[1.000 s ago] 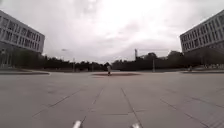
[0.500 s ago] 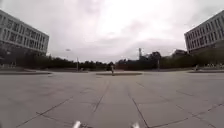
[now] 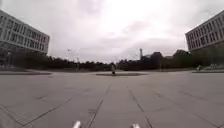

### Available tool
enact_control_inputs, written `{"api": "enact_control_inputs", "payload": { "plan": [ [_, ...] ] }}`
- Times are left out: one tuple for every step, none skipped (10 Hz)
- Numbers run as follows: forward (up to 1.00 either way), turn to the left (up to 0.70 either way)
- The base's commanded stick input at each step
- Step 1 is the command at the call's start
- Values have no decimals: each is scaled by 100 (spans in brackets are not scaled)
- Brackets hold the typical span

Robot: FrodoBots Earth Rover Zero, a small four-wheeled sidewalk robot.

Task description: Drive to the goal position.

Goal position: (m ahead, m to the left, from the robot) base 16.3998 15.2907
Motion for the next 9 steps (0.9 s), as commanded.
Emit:
{"api": "enact_control_inputs", "payload": {
  "plan": [
    [70,-7],
    [70,-28],
    [70,-30],
    [70,-31],
    [70,-32],
    [70,-6],
    [70,0],
    [70,0],
    [70,0]
  ]
}}
